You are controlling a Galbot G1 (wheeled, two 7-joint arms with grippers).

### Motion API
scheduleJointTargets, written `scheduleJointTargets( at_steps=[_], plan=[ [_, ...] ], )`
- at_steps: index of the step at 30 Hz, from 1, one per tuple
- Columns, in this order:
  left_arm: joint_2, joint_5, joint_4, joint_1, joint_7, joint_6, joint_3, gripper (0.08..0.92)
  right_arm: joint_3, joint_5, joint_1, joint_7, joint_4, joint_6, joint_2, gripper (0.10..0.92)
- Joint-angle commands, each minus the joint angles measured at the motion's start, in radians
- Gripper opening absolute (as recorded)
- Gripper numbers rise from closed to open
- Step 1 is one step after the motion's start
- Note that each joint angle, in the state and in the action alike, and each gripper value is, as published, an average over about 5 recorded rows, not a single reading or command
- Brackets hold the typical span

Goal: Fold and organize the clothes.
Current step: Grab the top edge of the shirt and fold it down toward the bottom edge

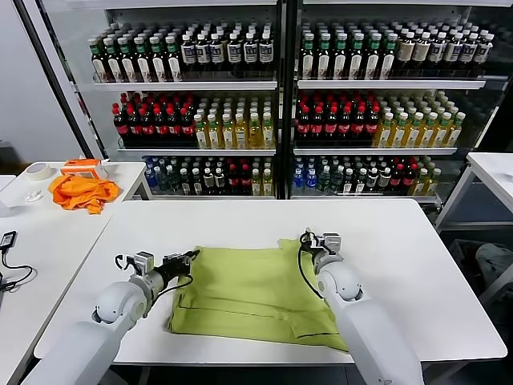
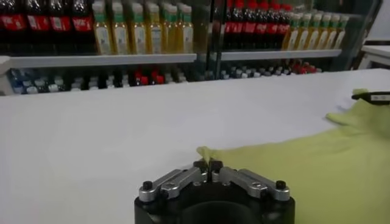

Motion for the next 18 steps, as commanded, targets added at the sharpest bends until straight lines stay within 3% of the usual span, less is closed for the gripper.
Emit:
scheduleJointTargets(
  at_steps=[1,10,18],
  plan=[
    [0.07,-0.033,-0.195,0.159,-0.017,-0.028,-0.054,0.089,0.023,0.004,-0.171,0.021,0.258,-0.005,-0.077,0.106],
    [0.089,-0.028,-0.29,0.299,-0.04,-0.067,-0.101,0.089,0.052,-0.01,-0.361,0.05,0.429,-0.03,-0.129,0.106],
    [0.093,-0.004,-0.287,0.338,-0.049,-0.083,-0.111,0.089,0.071,-0.022,-0.442,0.049,0.489,-0.013,-0.161,0.106]
  ],
)
